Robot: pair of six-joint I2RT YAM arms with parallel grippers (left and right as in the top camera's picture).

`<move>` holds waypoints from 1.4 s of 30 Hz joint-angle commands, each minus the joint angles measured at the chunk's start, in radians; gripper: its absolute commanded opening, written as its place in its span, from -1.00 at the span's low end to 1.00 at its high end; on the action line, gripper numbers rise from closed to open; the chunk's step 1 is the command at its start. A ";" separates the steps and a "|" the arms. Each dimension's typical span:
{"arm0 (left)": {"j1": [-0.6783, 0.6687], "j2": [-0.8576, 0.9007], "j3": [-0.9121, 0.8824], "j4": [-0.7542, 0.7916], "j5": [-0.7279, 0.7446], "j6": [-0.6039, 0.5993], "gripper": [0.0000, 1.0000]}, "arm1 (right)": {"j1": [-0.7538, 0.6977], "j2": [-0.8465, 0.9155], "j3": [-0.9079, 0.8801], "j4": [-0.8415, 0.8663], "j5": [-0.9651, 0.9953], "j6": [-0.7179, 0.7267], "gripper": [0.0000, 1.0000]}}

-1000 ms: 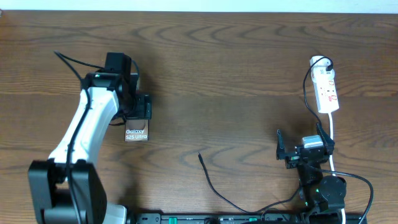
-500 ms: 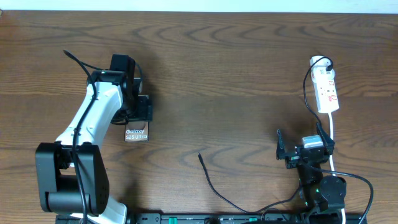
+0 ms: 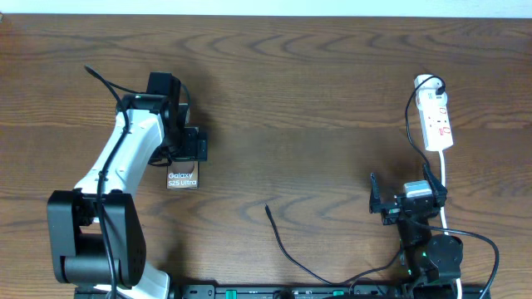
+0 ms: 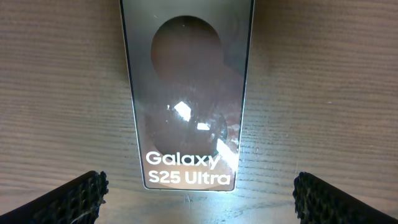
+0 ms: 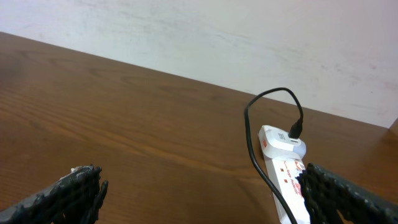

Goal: Plug charger to phone and switch on socket
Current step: 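Lower the left gripper and close it on the phone's sides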

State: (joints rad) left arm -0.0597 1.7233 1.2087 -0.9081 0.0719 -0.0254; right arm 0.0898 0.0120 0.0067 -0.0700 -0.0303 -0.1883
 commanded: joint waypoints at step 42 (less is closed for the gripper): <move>0.005 0.151 0.019 0.094 -0.031 0.017 0.96 | -0.007 -0.006 -0.001 -0.005 -0.006 0.008 0.99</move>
State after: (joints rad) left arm -0.0597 1.8492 1.2087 -0.8196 0.0299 -0.0223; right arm 0.0898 0.0120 0.0067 -0.0704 -0.0299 -0.1883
